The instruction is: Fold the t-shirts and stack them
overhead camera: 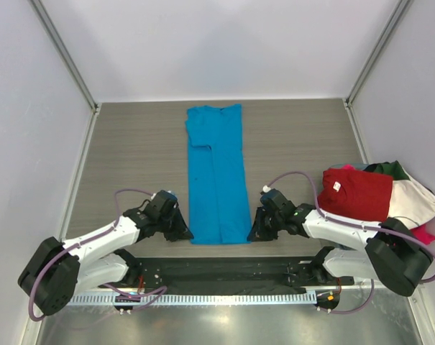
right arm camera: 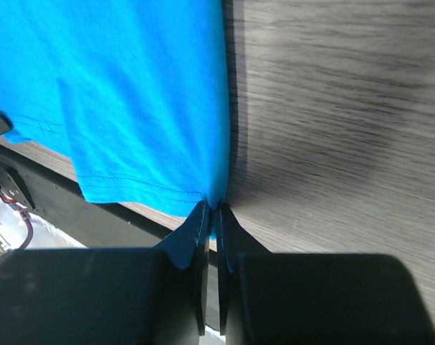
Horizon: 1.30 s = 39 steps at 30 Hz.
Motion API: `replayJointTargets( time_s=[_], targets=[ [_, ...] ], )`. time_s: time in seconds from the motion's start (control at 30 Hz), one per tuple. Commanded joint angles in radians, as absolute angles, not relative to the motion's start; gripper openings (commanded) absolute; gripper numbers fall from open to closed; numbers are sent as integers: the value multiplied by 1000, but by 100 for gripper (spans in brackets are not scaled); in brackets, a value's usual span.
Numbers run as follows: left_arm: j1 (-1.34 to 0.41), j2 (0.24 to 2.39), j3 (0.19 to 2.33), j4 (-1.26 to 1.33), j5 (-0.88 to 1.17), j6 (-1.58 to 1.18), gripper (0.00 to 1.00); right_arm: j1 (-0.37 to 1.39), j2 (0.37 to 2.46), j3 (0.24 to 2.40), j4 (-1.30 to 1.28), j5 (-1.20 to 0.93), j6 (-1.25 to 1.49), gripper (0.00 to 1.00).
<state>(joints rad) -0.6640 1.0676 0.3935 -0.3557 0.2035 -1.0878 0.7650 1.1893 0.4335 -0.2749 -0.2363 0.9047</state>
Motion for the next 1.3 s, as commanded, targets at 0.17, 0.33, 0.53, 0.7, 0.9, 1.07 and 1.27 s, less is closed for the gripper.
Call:
replayJointTargets(
  time_s=[0.17, 0.33, 0.53, 0.7, 0.9, 1.07, 1.27],
  targets=[
    [-669, 1059, 416, -331, 196, -1101, 0, 773, 1207, 551, -302, -249, 868, 2],
    [-647, 1055, 526, -368, 163, -1085, 0, 738, 1248, 662, -331, -224, 806, 1],
    [-545, 1152, 653, -333, 175, -1038, 0, 617, 1342, 820, -345, -252, 730, 1],
    [-447, 1297, 774, -226, 152, -1049, 0, 537, 1484, 984, -348, -247, 672, 1],
    [-350, 1521, 948, -156, 160, -1069, 0, 468, 1660, 1250, -388, -261, 660, 1],
    [-310, 1649, 1044, -129, 124, -1085, 0, 419, 1788, 1402, -410, -268, 657, 1],
    [-276, 1762, 1141, -114, 155, -1089, 0, 376, 1916, 1522, -433, -278, 638, 1]
  ],
)
